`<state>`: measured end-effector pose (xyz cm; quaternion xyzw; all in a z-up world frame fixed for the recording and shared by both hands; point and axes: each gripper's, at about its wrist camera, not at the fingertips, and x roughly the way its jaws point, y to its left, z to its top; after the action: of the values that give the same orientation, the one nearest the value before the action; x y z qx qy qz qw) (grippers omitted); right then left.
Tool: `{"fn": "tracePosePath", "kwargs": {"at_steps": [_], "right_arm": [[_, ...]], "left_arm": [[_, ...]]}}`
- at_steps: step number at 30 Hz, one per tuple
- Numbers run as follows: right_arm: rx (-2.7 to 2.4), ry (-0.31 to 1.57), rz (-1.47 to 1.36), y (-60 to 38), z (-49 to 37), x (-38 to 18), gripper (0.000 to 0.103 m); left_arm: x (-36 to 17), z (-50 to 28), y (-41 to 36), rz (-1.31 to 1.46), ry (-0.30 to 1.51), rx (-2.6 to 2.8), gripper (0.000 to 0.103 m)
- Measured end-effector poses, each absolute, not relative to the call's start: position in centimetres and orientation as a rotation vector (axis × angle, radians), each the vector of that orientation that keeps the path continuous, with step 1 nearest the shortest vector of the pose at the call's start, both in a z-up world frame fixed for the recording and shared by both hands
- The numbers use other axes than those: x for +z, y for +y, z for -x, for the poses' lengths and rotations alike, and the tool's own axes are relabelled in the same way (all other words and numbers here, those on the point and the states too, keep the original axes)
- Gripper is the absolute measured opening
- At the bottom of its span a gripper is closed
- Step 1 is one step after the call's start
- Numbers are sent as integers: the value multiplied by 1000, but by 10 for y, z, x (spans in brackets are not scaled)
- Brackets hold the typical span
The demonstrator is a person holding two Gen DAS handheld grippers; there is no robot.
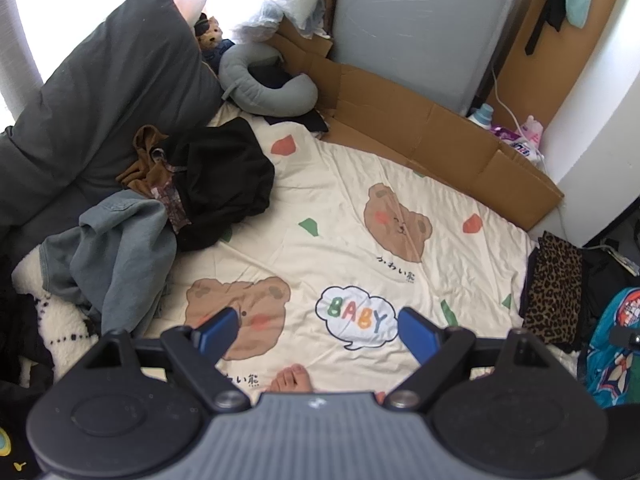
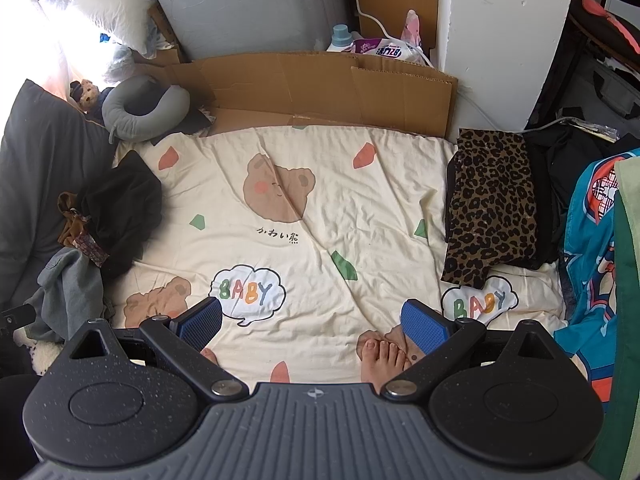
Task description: Fold clothes
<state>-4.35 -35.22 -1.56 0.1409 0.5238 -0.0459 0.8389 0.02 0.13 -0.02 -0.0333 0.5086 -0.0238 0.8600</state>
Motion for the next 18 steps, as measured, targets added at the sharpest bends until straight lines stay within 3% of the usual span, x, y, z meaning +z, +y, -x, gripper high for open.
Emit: {"fn": "tracePosePath", "kwargs": {"at_steps": [18], "right_arm": [[-89, 1100, -293, -351, 43, -14, 100]], "left_arm": [[0, 1, 1, 67, 1074, -49, 88]]}}
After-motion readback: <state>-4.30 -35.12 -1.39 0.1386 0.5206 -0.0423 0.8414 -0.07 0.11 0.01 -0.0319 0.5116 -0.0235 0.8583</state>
